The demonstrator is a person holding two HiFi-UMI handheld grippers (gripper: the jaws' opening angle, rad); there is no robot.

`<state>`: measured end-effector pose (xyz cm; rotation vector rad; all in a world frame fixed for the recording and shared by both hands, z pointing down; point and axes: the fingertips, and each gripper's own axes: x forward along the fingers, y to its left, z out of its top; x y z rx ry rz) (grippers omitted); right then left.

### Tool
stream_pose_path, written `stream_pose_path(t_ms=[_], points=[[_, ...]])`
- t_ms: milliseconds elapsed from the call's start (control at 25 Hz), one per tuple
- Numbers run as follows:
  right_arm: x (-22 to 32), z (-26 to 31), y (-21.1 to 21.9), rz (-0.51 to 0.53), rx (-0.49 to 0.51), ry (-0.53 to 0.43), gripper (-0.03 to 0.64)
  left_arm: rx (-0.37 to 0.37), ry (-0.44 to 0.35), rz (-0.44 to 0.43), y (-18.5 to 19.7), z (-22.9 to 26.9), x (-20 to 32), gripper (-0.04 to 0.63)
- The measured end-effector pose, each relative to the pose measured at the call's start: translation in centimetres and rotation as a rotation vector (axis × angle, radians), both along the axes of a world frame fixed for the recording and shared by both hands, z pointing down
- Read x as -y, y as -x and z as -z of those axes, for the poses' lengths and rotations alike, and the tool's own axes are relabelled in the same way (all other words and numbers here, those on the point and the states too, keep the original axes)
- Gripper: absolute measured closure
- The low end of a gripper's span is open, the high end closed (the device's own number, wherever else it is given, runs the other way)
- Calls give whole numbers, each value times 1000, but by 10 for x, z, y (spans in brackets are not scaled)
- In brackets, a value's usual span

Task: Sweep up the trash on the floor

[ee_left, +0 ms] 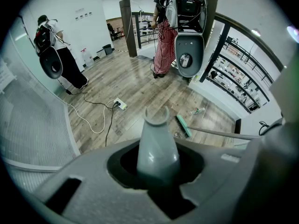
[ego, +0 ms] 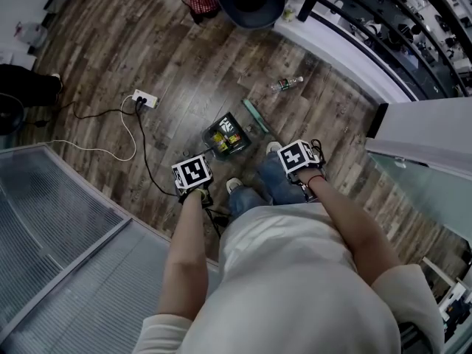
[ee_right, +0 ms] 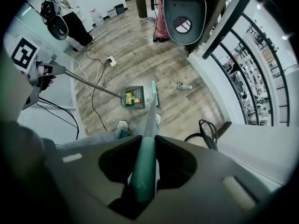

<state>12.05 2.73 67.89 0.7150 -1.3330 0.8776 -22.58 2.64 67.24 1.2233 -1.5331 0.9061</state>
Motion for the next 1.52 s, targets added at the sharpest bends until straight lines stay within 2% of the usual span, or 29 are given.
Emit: stream_pose_path(t_ms=[280, 520, 720, 840, 1000, 1160, 1280, 1400, 1520], points=[[10, -15, -7, 27, -76, -18, 518, 0, -9, -5, 1, 0, 0, 500], [10, -25, -4, 92, -122, -18, 518, 2, -3, -3, 1, 1, 1, 500], [4, -29, 5, 113, -114, -12, 518, 3, -4, -3, -1, 0, 2, 500], [0, -29, 13, 107, -108, 3, 518, 35, 4, -5, 6, 4, 4, 500], [-7, -29, 19, 78, -93, 16, 518, -3, -3, 0, 1, 1, 3, 500], [-12, -29, 25, 43, -74, 37, 518, 1, -3, 1, 2, 0, 2, 500], [-16, -28, 32, 19, -54, 52, 518, 34, 0, -5, 8, 4, 3, 499], [-23, -26, 39, 18, -38, 64, 518, -1, -6, 0, 3, 0, 1, 499], [-28, -25, 46, 11, -17, 83, 518, 5, -7, -4, 4, 2, 2, 499]])
